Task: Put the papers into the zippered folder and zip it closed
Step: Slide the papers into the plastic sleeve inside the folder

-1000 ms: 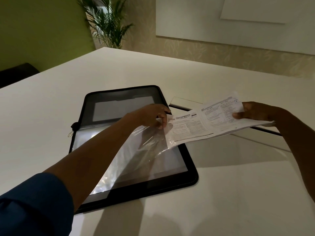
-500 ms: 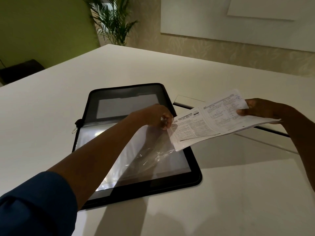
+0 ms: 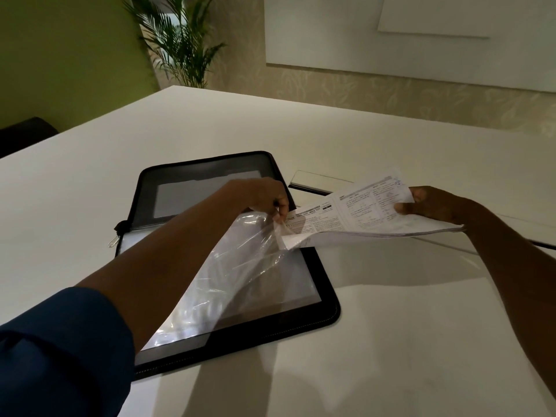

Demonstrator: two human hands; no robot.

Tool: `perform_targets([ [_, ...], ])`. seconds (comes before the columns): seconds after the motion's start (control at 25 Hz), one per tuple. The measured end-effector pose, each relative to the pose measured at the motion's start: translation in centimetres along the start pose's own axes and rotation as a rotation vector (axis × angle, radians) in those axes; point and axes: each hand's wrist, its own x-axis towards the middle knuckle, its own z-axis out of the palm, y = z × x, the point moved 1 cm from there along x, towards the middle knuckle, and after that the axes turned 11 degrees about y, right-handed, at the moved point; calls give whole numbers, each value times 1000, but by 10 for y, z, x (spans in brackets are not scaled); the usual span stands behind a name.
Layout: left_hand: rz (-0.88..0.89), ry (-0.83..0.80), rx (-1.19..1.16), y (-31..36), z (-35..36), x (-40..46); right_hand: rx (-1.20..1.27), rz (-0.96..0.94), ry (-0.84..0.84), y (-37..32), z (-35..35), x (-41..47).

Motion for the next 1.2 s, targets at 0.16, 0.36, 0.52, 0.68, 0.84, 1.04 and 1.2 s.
perform_targets([
  [0.16, 48, 13, 107, 1, 0, 3, 89, 37, 41, 4, 4, -5],
  [0.36, 89, 16, 210, 3, -1, 7, 222, 88, 45, 4, 7, -14],
  [0.52, 90, 20, 218, 3, -5, 5, 172, 56, 29, 7, 14, -18],
  [0.68, 59, 74, 208, 4, -7, -3, 202, 32, 52, 7, 17, -19],
  [0.84, 43, 158, 228, 7, -7, -8, 243, 23, 49, 8, 17, -11],
  [1.04, 75, 108, 277, 10, -11, -5, 258, 36, 83, 2, 22, -1],
  [1.2, 75, 122, 235, 13, -5, -4, 280, 73, 94, 1, 24, 4],
])
